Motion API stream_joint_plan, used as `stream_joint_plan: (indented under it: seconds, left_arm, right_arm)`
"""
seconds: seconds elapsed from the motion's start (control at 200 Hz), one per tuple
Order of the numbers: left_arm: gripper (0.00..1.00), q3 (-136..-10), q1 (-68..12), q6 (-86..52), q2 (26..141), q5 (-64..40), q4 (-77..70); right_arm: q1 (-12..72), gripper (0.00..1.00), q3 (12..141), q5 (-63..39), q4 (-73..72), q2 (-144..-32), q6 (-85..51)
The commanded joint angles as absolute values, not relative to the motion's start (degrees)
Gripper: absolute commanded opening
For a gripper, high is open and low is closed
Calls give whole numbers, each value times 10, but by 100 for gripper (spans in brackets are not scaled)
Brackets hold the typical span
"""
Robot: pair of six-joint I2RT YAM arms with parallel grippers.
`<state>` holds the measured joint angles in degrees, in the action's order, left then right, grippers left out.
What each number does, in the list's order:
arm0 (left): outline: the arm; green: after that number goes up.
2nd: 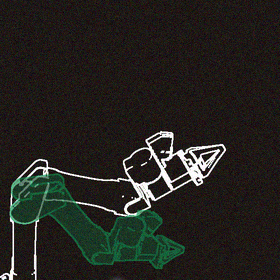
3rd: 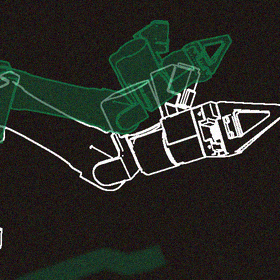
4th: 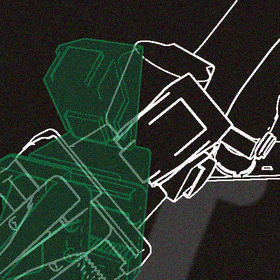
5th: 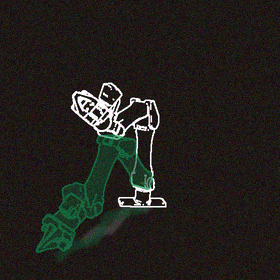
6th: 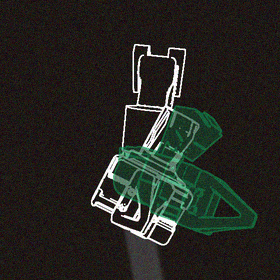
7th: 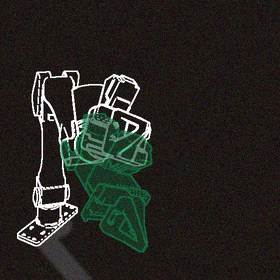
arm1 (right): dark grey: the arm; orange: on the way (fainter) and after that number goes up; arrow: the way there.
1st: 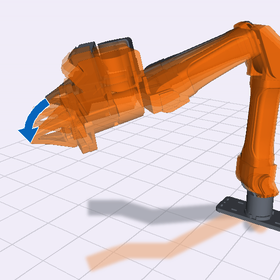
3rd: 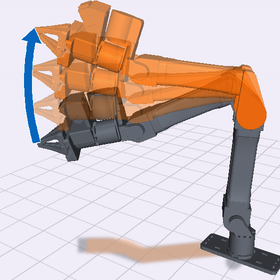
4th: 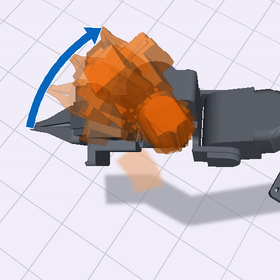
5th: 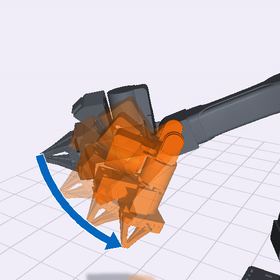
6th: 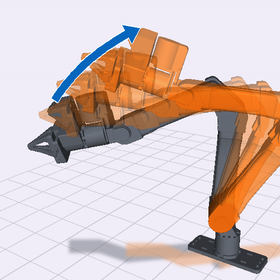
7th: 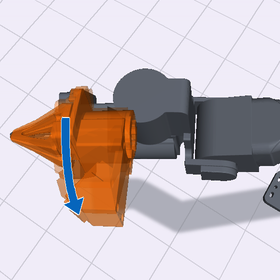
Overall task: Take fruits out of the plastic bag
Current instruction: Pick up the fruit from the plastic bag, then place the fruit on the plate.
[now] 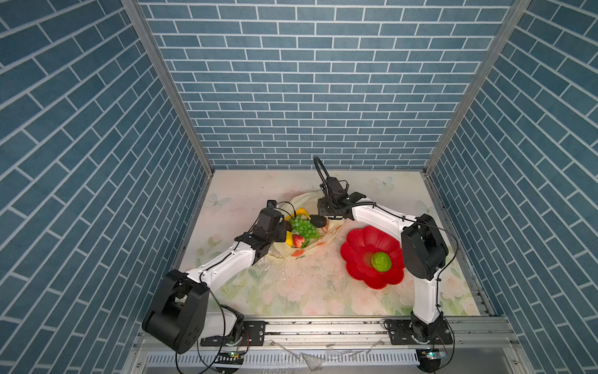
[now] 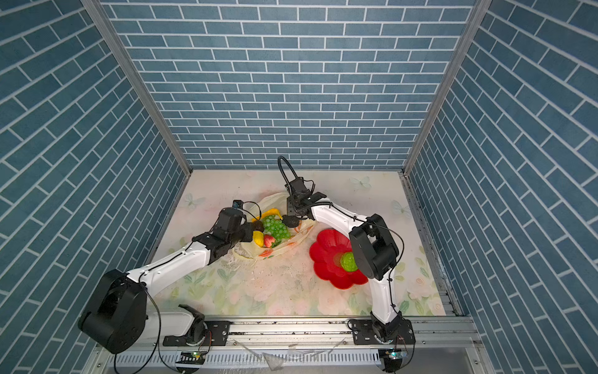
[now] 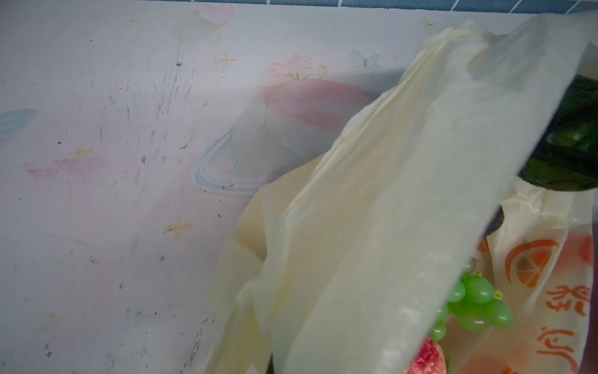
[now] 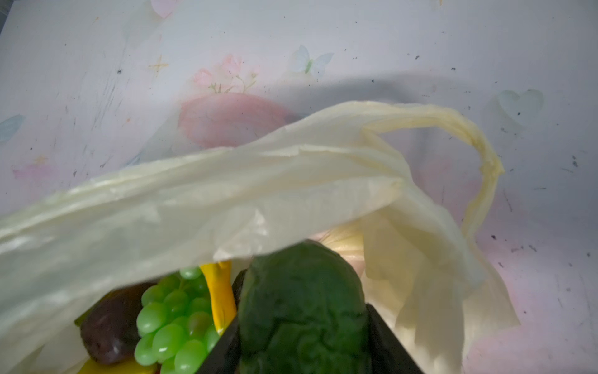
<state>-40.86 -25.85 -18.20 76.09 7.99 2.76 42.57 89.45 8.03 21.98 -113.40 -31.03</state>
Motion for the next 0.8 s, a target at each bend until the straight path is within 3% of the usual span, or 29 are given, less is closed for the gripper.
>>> stream_joint_plan:
  seconds: [0.0, 0.475, 0.795]
  left_arm:
    - [0, -404, -257, -181, 759, 87, 32]
    - [0, -404, -257, -181, 762, 87, 30]
    - [0, -406, -257, -181, 769, 87, 29]
  right_arm:
    - [436, 52, 860, 71, 251, -1082, -302]
    - [447, 51, 664, 62, 418, -831, -360]
    - [472, 50, 571, 48, 513, -744, -421]
